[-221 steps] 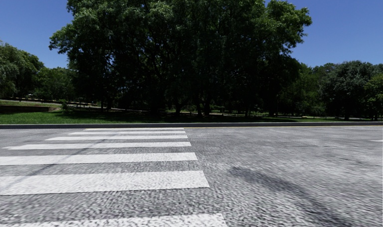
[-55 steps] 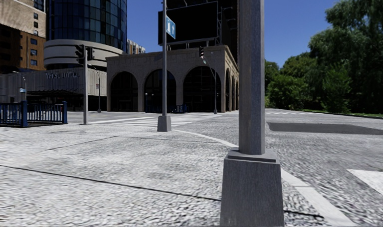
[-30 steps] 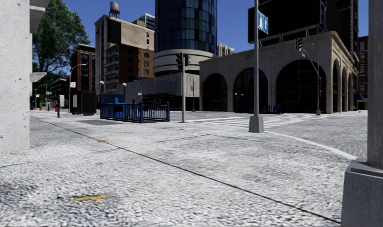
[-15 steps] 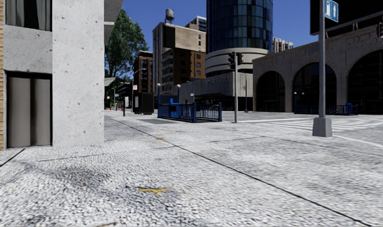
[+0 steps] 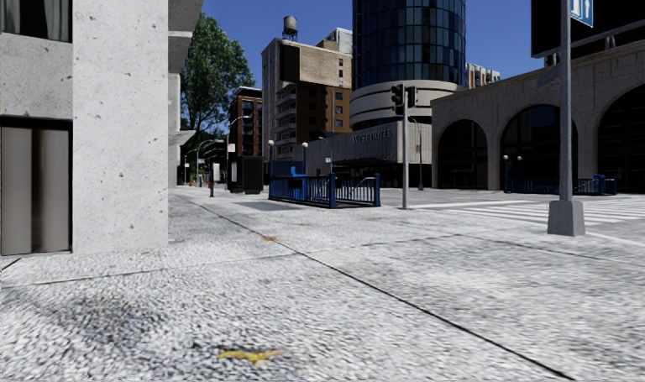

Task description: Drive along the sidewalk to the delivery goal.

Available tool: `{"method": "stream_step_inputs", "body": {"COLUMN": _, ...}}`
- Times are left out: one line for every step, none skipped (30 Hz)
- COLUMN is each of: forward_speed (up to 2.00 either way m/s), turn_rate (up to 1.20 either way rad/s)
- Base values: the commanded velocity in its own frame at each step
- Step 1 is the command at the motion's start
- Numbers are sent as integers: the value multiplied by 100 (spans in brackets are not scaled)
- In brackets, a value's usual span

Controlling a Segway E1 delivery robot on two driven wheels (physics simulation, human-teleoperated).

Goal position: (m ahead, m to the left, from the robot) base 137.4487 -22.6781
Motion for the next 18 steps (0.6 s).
{"method": "stream_step_inputs", "body": {"forward_speed": 170, "turn_rate": 0}}
{"method": "stream_step_inputs", "body": {"forward_speed": 171, "turn_rate": 0}}
{"method": "stream_step_inputs", "body": {"forward_speed": 171, "turn_rate": 6}}
{"method": "stream_step_inputs", "body": {"forward_speed": 171, "turn_rate": 9}}
{"method": "stream_step_inputs", "body": {"forward_speed": 171, "turn_rate": 13}}
{"method": "stream_step_inputs", "body": {"forward_speed": 171, "turn_rate": 13}}
{"method": "stream_step_inputs", "body": {"forward_speed": 171, "turn_rate": 16}}
{"method": "stream_step_inputs", "body": {"forward_speed": 171, "turn_rate": 17}}
{"method": "stream_step_inputs", "body": {"forward_speed": 171, "turn_rate": 17}}
{"method": "stream_step_inputs", "body": {"forward_speed": 171, "turn_rate": 18}}
{"method": "stream_step_inputs", "body": {"forward_speed": 171, "turn_rate": 18}}
{"method": "stream_step_inputs", "body": {"forward_speed": 171, "turn_rate": 18}}
{"method": "stream_step_inputs", "body": {"forward_speed": 171, "turn_rate": 18}}
{"method": "stream_step_inputs", "body": {"forward_speed": 171, "turn_rate": 18}}
{"method": "stream_step_inputs", "body": {"forward_speed": 171, "turn_rate": 18}}
{"method": "stream_step_inputs", "body": {"forward_speed": 171, "turn_rate": 18}}
{"method": "stream_step_inputs", "body": {"forward_speed": 171, "turn_rate": 18}}
{"method": "stream_step_inputs", "body": {"forward_speed": 171, "turn_rate": 18}}
